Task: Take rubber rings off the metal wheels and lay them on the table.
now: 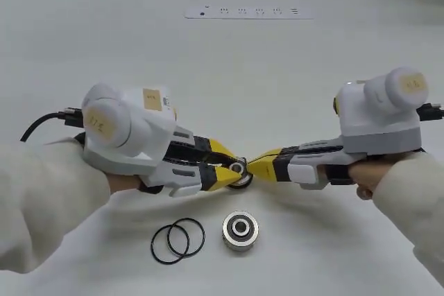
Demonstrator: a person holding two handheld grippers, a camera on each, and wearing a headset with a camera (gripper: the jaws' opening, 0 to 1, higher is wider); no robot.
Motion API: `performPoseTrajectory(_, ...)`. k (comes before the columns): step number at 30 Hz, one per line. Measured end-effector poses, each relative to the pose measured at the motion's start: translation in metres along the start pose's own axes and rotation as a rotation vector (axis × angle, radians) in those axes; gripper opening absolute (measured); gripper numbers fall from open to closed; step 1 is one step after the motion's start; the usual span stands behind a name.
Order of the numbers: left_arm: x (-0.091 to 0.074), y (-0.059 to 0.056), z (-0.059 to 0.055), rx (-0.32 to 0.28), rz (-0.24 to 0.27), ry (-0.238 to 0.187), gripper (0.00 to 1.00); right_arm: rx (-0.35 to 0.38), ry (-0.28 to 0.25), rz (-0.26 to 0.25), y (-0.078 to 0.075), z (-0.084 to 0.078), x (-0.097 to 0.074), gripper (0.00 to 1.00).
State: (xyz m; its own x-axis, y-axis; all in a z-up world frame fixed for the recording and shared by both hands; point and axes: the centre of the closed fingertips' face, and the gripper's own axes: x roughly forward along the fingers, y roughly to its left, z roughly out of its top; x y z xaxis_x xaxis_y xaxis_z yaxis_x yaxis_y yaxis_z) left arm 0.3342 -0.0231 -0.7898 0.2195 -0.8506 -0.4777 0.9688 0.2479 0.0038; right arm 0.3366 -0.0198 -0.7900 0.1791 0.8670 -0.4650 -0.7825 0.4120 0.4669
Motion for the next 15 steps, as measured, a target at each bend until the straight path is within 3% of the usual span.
performPoseTrajectory(5, 0.0000, 0.0002, -0.0002, -0.001, 0.004, 0.001, 0.14, -0.010, 0.002, 0.003, 0.0016, 0.0006, 0.0012, 0.00)
performPoseTrajectory(11, 0.0000, 0.0004, -0.0001, -0.017, 0.010, 0.000, 0.14, -0.073, -0.009, 0.011, 0.0091, 0.0047, 0.0028, 0.00)
performPoseTrajectory(13, 0.0000, 0.0004, 0.0001, -0.019, 0.015, 0.000, 0.14, -0.115, 0.015, -0.014, 0.0064, 0.0037, 0.0048, 0.00)
performPoseTrajectory(15, 0.0002, 0.0002, 0.0004, -0.016, 0.019, 0.003, 0.14, -0.099, 0.016, -0.013, 0.0052, 0.0030, 0.0073, 0.00)
